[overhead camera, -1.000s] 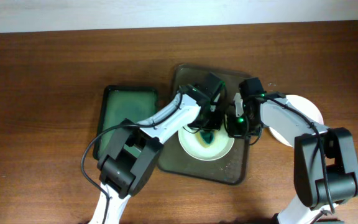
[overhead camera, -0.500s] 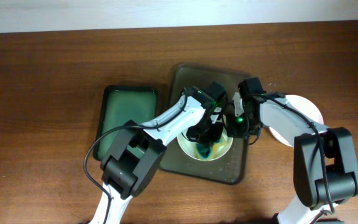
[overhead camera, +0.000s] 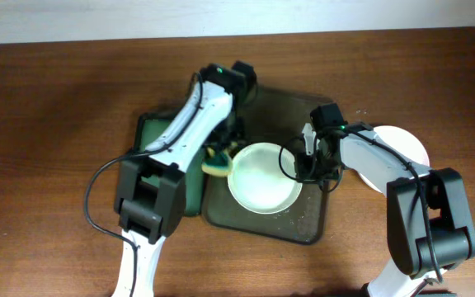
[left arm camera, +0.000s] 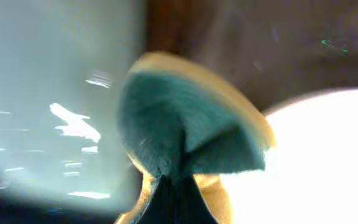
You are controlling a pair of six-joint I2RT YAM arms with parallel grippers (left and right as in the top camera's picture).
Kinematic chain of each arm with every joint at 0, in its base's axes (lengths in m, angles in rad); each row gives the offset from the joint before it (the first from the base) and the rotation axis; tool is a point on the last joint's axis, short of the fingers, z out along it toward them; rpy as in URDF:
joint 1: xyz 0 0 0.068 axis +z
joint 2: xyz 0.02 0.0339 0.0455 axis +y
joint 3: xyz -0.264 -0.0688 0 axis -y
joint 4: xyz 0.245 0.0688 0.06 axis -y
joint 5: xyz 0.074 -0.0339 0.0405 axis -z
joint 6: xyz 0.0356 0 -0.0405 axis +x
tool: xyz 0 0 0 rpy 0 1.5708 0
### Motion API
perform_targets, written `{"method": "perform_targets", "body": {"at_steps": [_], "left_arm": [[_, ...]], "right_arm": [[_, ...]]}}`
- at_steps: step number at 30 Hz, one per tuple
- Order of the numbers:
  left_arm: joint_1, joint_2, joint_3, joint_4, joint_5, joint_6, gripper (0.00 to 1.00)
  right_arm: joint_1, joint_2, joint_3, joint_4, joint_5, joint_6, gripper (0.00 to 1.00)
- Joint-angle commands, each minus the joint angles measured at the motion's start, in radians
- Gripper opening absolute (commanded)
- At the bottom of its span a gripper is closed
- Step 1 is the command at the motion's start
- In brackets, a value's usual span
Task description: Clean dirty plates on tray and stack at the side
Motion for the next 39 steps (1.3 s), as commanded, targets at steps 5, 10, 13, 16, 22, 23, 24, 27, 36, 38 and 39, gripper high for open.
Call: {"method": "perform_targets", "body": {"at_steps": [5,10,13,16,22,23,24,27,36,38,39], "left_arm": [[0.11,-0.004,0.095,-0.139,-0.247,0.029,0.0],[0.245,0.005,-0.128,0.042,-0.158,0.03,0.0],[0.264,0.005,-0.194,0.048,-0.156,0.03,0.31],[0.266,-0.033,-0.144,-0.043,-0.155,0.03,0.61],[0.266,-0.353,-0.137,-0.064,-0.077,0.038,1.0],[0.266,-0.393,-0.137,-0.071,-0.07,0.038,1.0],[0.266,-0.459,-0.137,-0.088,-0.063,0.038,1.0],[0.266,-0.542,-0.137,-0.115,-0.063,0.038,1.0],[0.266,-0.557,-0.137,-0.148,-0.063,0.038,1.0],[0.266,-0.557,-0.137,-0.147,-0.063,0.038,0.99],[0.266,-0.557,-0.137,-0.147,-0.063,0.038,0.99]], "right_arm": [[-0.006,0.018,-0.005,-0.016,0.058,-0.011,0.04],[-0.006,0.018,-0.005,-0.017,0.058,-0.011,0.04],[-0.006,0.018,-0.005,-0.025,0.058,-0.011,0.04],[-0.006,-0.007,-0.004,-0.039,0.058,-0.011,0.04],[0.058,-0.381,-0.004,-0.089,0.4,0.055,0.04],[0.084,-0.432,-0.004,-0.091,0.478,0.065,0.04],[0.148,-0.516,-0.004,-0.091,0.596,0.065,0.04],[0.232,-0.564,-0.004,-0.106,0.648,0.065,0.04],[0.566,-0.557,-0.005,-0.152,1.287,0.132,0.04],[0.638,-0.557,-0.005,-0.151,1.406,0.111,0.04],[0.653,-0.557,-0.005,-0.151,1.426,0.11,0.04]]}}
